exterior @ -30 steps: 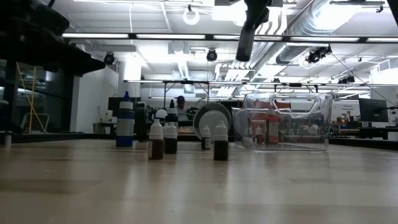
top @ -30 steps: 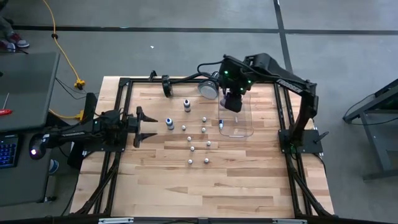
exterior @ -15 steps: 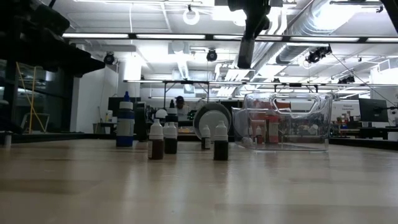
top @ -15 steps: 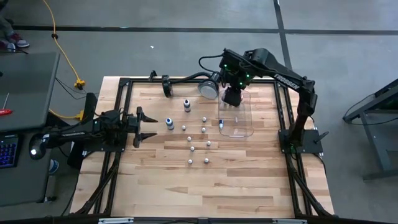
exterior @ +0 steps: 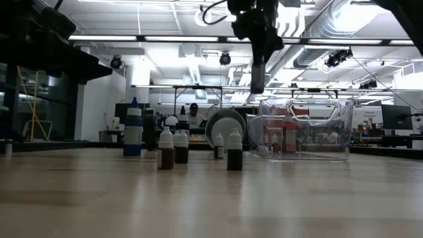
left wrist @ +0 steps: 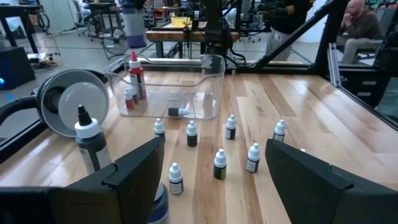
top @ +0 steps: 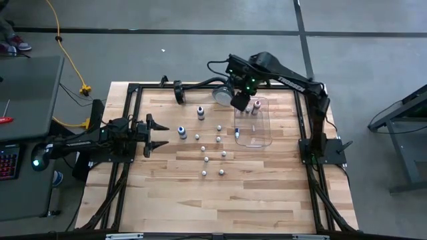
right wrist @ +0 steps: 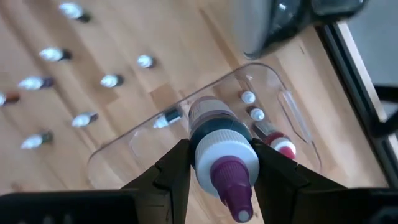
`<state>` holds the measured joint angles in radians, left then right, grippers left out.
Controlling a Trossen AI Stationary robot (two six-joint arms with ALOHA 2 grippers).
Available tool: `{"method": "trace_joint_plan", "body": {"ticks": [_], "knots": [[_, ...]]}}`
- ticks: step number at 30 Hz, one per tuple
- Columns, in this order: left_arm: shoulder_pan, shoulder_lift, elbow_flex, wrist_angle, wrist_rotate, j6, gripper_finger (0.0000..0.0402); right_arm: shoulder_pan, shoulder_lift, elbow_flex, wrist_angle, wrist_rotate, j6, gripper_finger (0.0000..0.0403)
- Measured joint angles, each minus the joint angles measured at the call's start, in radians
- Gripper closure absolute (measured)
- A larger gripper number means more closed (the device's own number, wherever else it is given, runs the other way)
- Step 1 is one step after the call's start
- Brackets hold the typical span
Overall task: Pick & Place food coloring
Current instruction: Put the big purple food coloring bottle into the transparent bin
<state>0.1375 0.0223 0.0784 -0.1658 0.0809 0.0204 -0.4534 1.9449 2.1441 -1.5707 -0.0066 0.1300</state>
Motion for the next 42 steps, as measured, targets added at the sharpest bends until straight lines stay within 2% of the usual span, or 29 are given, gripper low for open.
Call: {"method": "trace_joint_plan", "body": {"ticks": [10,16,21,27,38,42], "knots": [[0.0,0.0,0.0,0.0,-0.002,0.0,0.0124,-0.006,0.053,0.0,0.005,0.087,0.232,0.0272],[0.0,0.0,-0.001,0.0,-0.002,0.0,0.0124,0.002,0.056,0.0,0.005,0.166,0.255,0.0272],[0.0,0.0,-0.001,0.0,-0.004,0.0,0.0124,0.007,0.049,-0.024,0.004,0.176,0.234,0.0272],[0.0,0.0,-0.001,0.0,-0.004,0.0,0.0124,0.024,-0.035,-0.273,0.037,0.199,0.205,0.0272],[0.0,0.0,-0.001,0.0,-0.004,0.0,0.0124,0.042,-0.344,-0.767,0.464,0.08,0.246,0.0272],[0.0,0.0,-0.001,0.0,-0.004,0.0,0.0124,0.048,-0.392,-0.895,0.626,0.012,0.257,0.0272]]}}
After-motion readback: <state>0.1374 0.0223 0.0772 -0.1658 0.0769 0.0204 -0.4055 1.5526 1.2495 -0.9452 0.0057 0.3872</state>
